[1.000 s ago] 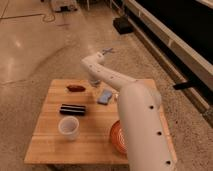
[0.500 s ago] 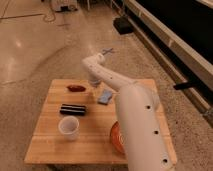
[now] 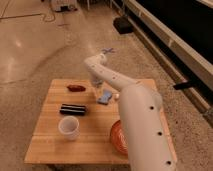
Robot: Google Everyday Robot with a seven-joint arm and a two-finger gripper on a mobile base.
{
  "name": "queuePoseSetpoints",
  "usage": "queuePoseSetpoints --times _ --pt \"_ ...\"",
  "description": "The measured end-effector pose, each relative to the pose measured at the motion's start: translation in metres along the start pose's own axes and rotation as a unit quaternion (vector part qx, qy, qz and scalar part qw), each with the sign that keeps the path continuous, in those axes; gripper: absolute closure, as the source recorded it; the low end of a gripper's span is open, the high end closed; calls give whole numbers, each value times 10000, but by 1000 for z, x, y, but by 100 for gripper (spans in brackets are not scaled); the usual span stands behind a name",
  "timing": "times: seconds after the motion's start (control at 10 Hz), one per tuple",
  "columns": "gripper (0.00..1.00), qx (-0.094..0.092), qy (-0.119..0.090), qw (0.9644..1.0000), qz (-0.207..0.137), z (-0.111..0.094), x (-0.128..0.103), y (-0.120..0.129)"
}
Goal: Place the white sponge in the ceramic cup
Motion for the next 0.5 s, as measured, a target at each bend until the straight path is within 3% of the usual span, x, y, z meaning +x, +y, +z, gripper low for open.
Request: queuePoseSetpoints --times 0.3,0.5 --pt "35 -43 -96 9999 2 -3 11 24" --pt "35 -78 -208 9997 -109 5 17 34"
